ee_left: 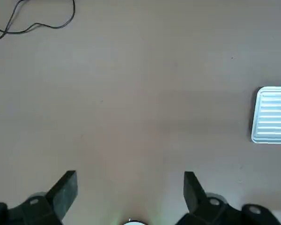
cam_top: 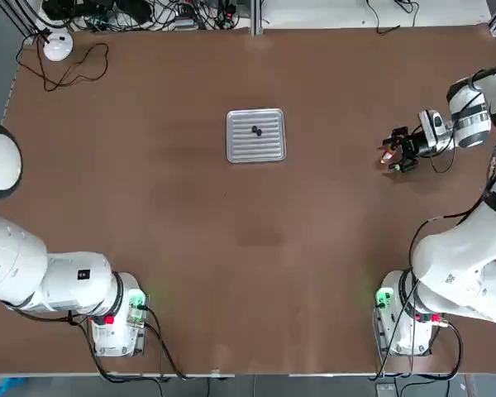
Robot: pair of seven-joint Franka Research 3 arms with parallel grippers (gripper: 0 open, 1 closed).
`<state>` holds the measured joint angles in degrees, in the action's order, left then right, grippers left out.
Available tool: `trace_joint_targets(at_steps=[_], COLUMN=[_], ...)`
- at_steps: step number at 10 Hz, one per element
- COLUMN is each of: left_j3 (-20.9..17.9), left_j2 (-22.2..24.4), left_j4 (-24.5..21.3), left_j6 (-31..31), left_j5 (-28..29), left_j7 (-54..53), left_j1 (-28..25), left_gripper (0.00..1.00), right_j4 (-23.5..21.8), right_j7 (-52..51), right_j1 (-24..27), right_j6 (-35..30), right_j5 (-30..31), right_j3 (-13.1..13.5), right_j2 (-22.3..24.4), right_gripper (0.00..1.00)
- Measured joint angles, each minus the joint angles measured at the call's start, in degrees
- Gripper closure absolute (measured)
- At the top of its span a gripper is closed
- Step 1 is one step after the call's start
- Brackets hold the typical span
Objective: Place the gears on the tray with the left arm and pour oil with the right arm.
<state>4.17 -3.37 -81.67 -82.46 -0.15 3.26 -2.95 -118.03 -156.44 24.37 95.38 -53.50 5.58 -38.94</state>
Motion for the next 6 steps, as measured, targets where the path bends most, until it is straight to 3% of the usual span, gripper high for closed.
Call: trace_joint_targets(at_steps=[6], left_j3=[0.52], left_j2=[-0.19], left_j4=[-0.01], left_j6=[0.0], left_j5=[-0.03], left_j7=[-0.02], left_j1=[0.5], left_gripper=[0.0], right_j4=[0.31], right_j7=[0.67], right_j1=[0.0], right_j6=[-5.42], right_j5=[0.05], right_j3=[0.01], right_j2=[0.63], right_gripper=[0.0])
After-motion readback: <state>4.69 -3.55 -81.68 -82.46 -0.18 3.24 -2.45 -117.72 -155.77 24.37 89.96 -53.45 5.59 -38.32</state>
